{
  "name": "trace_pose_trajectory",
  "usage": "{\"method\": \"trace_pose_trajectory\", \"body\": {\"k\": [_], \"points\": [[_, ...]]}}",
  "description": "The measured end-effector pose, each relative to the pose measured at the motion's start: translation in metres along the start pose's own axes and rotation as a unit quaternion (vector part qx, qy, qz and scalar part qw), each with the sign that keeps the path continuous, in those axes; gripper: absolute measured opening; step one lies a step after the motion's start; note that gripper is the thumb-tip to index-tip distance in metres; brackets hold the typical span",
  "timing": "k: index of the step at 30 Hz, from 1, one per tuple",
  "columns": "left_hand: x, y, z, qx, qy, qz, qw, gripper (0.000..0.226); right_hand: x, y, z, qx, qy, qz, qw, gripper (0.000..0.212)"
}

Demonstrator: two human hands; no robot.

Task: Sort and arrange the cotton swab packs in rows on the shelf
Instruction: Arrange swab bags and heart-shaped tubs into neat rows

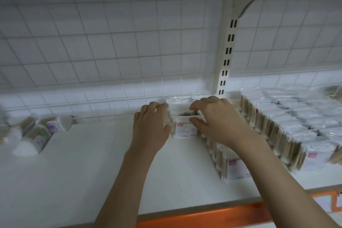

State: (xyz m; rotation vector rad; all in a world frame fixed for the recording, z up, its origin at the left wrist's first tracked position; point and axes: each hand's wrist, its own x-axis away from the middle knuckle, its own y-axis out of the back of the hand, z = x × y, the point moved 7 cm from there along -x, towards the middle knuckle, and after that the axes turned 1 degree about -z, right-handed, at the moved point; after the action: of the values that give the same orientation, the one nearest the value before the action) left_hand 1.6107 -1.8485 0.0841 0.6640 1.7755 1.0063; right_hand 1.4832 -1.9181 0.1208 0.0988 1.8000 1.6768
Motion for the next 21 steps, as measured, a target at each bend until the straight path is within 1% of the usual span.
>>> {"method": "trace_pose_trajectory", "body": {"k": [3,8,15,21], "points": [[0.015,0.017,0.031,0.0,0.023,-0.005,1.0,0.052,-0.012,-0.011,0.029,-0.014,0.014,0.002,1.0,0.034],[0.042,0.046,0.097,-0.032,0.067,0.002,0.997,0.05,-0.037,-0.036,0.092,-0.042,0.044,0.023,0.998,0.036],[0.077,0.086,0.202,-0.054,0.147,0.012,0.988,0.044,-0.067,-0.078,0.195,-0.092,0.106,0.064,0.988,0.036],[0.099,0.124,0.287,-0.071,0.194,0.014,0.978,0.039,-0.098,-0.102,0.262,-0.098,0.133,0.089,0.982,0.037]]}}
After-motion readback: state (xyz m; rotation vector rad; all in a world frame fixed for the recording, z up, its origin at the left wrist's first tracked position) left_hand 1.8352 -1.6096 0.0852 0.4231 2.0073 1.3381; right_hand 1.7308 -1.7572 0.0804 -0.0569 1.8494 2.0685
